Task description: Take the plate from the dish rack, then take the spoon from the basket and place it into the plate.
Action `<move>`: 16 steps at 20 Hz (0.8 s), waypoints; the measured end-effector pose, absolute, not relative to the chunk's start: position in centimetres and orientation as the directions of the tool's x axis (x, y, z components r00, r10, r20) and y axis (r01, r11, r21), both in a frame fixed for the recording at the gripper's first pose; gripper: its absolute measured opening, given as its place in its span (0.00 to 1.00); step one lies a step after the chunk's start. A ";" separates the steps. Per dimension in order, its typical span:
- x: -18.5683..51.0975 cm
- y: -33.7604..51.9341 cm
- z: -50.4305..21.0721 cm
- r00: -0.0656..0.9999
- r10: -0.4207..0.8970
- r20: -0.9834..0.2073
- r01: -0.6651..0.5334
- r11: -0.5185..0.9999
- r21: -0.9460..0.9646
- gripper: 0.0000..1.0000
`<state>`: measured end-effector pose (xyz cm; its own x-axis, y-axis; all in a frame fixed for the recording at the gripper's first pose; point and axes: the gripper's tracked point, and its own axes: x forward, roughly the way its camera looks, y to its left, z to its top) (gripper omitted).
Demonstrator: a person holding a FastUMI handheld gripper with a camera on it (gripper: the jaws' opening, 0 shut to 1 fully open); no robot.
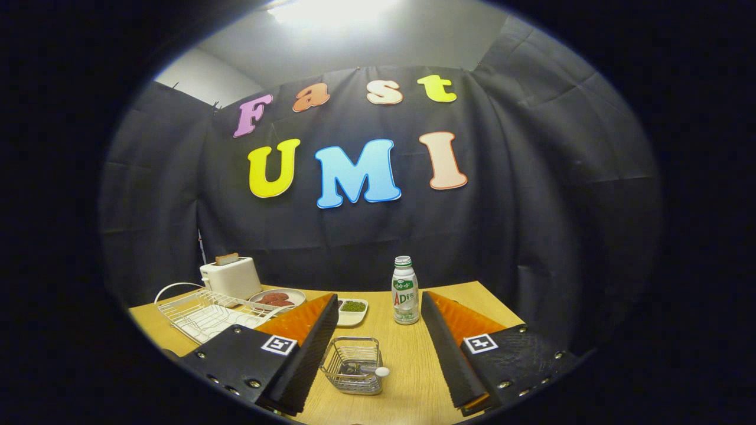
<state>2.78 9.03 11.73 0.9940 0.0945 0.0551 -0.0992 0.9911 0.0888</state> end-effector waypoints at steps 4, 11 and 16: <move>4.9 9.1 8.0 0.994 0.109 -0.010 -0.107 0.989 0.097 0.72; 7.2 10.3 4.3 0.981 0.184 -0.058 -0.173 0.973 0.153 0.25; 4.6 10.6 6.1 0.983 0.151 -0.101 -0.143 0.986 0.089 0.07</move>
